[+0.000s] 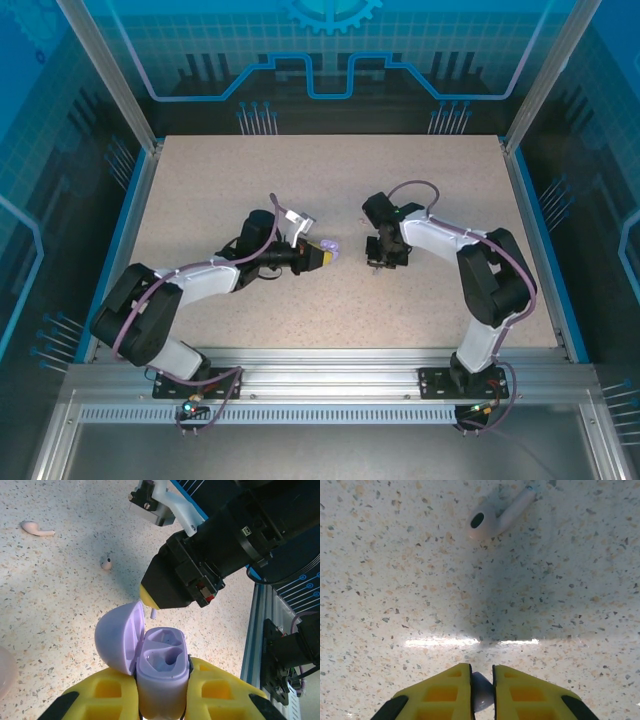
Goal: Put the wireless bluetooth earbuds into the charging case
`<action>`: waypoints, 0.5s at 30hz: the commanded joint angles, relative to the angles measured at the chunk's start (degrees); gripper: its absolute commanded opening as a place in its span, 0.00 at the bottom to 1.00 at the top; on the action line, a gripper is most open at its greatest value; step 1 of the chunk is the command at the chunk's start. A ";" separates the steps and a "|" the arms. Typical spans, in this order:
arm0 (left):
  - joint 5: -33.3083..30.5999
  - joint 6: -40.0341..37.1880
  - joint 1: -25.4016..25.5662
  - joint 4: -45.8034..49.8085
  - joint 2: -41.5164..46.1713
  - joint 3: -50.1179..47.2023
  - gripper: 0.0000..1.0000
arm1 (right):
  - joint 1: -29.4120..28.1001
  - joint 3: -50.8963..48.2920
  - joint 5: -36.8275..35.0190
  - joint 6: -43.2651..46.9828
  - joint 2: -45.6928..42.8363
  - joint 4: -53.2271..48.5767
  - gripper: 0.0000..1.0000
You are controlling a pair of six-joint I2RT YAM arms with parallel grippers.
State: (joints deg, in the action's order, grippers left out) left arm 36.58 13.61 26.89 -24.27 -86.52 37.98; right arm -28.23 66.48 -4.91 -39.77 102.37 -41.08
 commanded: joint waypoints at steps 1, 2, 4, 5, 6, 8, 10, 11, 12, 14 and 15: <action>-0.54 0.06 0.31 -1.36 0.25 0.96 0.09 | 0.57 1.54 0.87 1.05 3.59 -1.96 0.15; -0.66 -0.12 0.35 -1.02 0.38 1.04 0.09 | 0.59 1.63 0.93 1.14 4.22 -2.03 0.16; -0.72 -0.40 0.28 -0.62 0.62 1.05 0.09 | 0.61 1.64 1.06 1.18 4.83 -2.01 0.17; -0.80 -0.43 0.33 -0.60 0.70 1.05 0.08 | 0.50 1.64 1.04 1.18 5.00 -1.91 0.17; -0.81 -0.63 0.30 -0.52 0.74 1.01 0.08 | 0.46 1.64 1.04 1.13 5.07 -1.97 0.18; -0.81 -0.57 0.33 -0.42 0.79 0.96 0.08 | 0.36 1.70 0.87 1.10 5.10 -2.21 0.22; -0.89 -0.68 0.35 -0.43 0.82 1.03 0.08 | 0.26 1.89 0.65 1.02 5.04 -2.76 0.29; -0.90 -0.65 0.33 -0.43 0.79 1.05 0.08 | 0.19 2.03 0.54 0.93 5.11 -3.14 0.32; -0.90 -0.69 0.35 -0.43 0.77 1.05 0.08 | 0.06 2.14 0.57 0.92 5.05 -3.50 0.34; -1.09 -0.74 0.35 -0.32 0.90 1.05 0.08 | -0.15 2.25 0.42 0.84 4.99 -4.02 0.37; -1.07 -0.73 0.37 -0.26 0.85 1.05 0.08 | -0.27 2.25 0.50 0.83 4.99 -4.08 0.37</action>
State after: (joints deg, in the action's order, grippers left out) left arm 35.94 13.56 26.92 -24.23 -86.52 37.98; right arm -28.12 67.59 -4.27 -38.72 106.50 -42.59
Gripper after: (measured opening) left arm 0.174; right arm 0.367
